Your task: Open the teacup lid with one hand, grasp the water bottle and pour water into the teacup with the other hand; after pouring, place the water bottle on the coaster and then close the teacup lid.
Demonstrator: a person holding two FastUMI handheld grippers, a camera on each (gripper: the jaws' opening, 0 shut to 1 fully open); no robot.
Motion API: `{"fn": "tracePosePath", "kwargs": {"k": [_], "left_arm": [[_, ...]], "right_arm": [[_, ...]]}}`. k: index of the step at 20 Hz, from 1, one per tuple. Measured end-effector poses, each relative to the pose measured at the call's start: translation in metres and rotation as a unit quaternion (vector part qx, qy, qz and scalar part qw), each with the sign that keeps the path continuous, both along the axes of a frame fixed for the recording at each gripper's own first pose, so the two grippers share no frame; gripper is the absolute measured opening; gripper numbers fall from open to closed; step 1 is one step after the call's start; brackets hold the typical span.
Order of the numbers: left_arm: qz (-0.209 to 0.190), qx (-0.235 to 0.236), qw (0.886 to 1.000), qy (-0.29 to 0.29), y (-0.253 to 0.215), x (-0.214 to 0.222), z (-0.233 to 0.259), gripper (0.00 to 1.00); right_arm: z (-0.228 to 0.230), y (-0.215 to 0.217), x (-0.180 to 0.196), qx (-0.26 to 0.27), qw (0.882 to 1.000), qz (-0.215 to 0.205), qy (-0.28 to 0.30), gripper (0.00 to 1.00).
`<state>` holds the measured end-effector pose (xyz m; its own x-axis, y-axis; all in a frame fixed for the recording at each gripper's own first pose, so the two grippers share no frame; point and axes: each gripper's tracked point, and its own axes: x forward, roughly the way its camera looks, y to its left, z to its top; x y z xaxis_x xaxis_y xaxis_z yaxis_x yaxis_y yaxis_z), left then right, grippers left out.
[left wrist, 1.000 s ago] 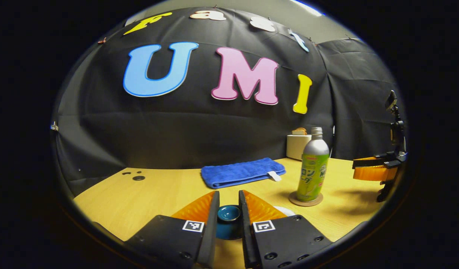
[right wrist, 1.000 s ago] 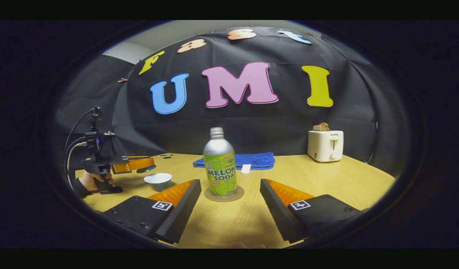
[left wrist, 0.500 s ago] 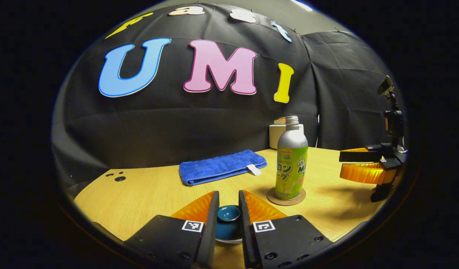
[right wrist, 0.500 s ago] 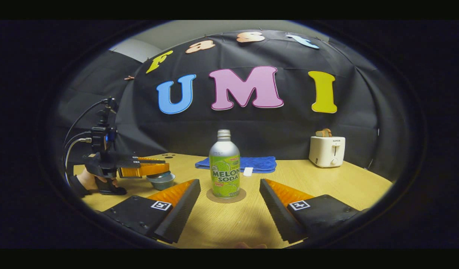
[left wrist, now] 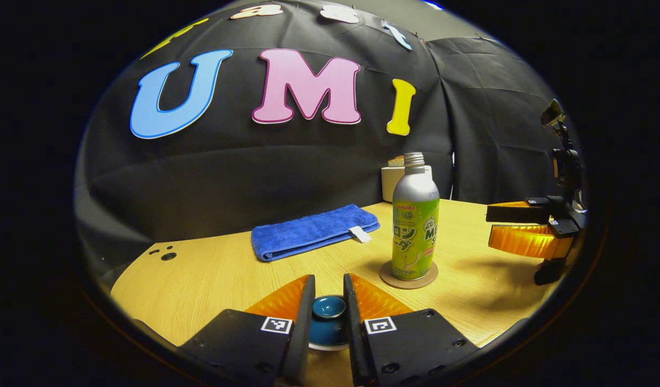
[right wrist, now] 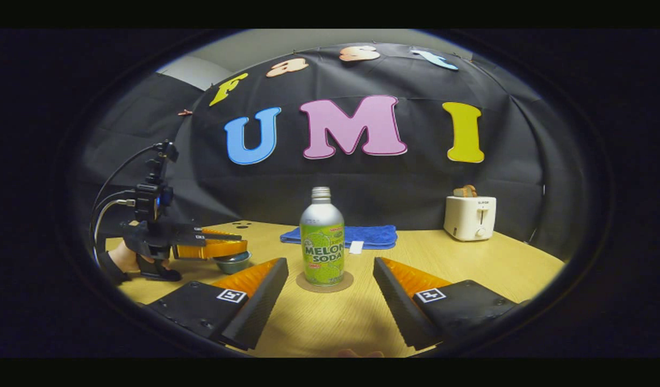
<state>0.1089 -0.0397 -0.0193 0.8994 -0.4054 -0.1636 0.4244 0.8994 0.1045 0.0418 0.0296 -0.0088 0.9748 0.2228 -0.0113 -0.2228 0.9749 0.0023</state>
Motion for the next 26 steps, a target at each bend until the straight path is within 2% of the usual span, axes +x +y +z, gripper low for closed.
{"fn": "tracePosePath", "kwargs": {"k": [8,13,15,16,19,23,26], "left_arm": [[0.003,0.018,1.0,0.007,-0.001,0.0,-0.005,0.35],[0.014,0.011,1.0,-0.001,0.003,-0.001,-0.001,0.4],[0.026,0.006,1.0,-0.011,0.008,-0.002,0.002,0.54],[0.032,0.001,0.999,-0.019,0.012,-0.005,0.005,0.59],[0.05,-0.033,0.997,-0.042,0.023,-0.013,0.015,0.97],[0.074,-0.072,0.994,-0.045,0.035,-0.021,0.017,0.96],[0.086,-0.069,0.993,-0.051,0.033,-0.03,0.019,0.96]], "right_arm": [[0.0,-0.001,0.0,0.0,1.0,-0.004,0.0,0.98],[0.0,-0.002,0.001,0.0,1.0,-0.004,0.0,0.98],[0.0,-0.002,0.002,-0.001,1.0,-0.005,-0.001,0.98],[0.0,-0.002,0.002,-0.001,1.0,-0.005,-0.001,0.98],[0.0,-0.002,0.002,-0.001,1.0,-0.006,-0.002,0.98],[0.001,-0.002,0.003,-0.001,1.0,-0.006,-0.003,0.98],[0.001,-0.001,0.003,0.0,1.0,-0.005,-0.004,0.98]]}}
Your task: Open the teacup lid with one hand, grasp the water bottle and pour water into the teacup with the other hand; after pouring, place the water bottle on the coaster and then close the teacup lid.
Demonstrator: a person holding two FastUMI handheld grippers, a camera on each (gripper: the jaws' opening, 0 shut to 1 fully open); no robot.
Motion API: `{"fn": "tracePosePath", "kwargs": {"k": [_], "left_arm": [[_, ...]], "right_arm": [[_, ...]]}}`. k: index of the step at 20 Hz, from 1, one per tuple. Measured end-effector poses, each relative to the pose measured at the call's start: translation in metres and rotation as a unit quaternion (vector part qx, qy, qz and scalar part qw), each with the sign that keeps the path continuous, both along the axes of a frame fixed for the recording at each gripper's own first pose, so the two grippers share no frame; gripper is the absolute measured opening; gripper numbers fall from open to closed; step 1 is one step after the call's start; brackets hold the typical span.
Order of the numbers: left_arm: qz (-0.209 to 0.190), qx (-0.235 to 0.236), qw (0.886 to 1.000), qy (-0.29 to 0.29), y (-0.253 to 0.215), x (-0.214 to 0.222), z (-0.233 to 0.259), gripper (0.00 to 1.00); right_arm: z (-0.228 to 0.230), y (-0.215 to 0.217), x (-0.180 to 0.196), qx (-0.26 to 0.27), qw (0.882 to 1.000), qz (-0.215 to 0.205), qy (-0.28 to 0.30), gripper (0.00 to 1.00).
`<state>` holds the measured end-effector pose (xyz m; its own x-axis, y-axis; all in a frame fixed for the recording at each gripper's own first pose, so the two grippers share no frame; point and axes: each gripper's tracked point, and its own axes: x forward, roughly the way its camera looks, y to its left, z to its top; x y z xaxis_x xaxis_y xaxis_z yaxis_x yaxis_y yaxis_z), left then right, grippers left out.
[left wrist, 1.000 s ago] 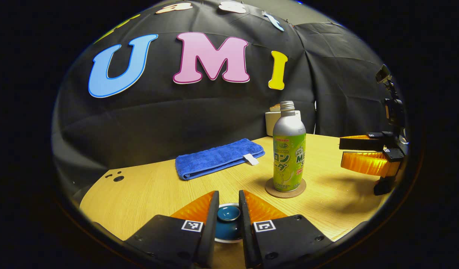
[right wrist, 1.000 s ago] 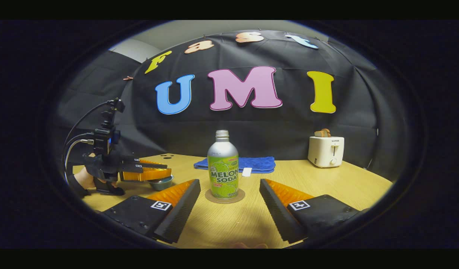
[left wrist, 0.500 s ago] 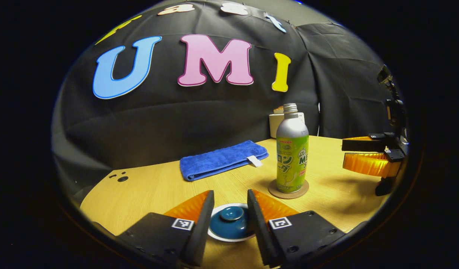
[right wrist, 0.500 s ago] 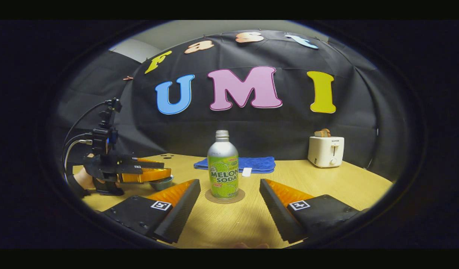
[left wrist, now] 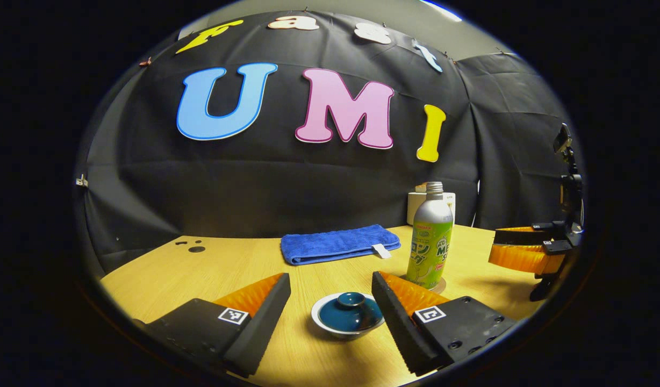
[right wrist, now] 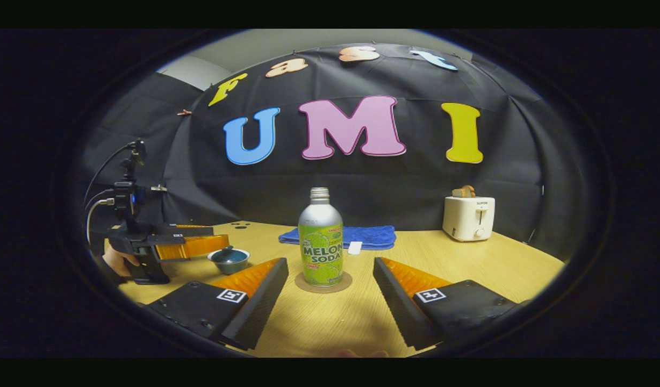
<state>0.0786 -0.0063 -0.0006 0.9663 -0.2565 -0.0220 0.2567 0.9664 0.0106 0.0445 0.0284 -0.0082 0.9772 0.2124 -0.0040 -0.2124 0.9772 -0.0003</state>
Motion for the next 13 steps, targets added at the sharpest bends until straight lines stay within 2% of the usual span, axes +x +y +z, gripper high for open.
{"fn": "tracePosePath", "kwargs": {"k": [2,7,13], "left_arm": [[0.014,-0.01,1.0,-0.017,-0.001,-0.007,0.006,0.96],[0.046,-0.007,0.999,-0.013,-0.013,-0.036,0.004,0.98],[0.083,-0.007,0.996,-0.012,-0.023,-0.055,0.004,0.98]], "right_arm": [[0.001,-0.001,-0.001,0.0,1.0,-0.001,0.0,0.98],[0.001,-0.006,-0.003,-0.001,1.0,-0.015,-0.001,0.98],[0.004,-0.034,-0.015,-0.003,0.996,-0.094,-0.005,0.98]]}}
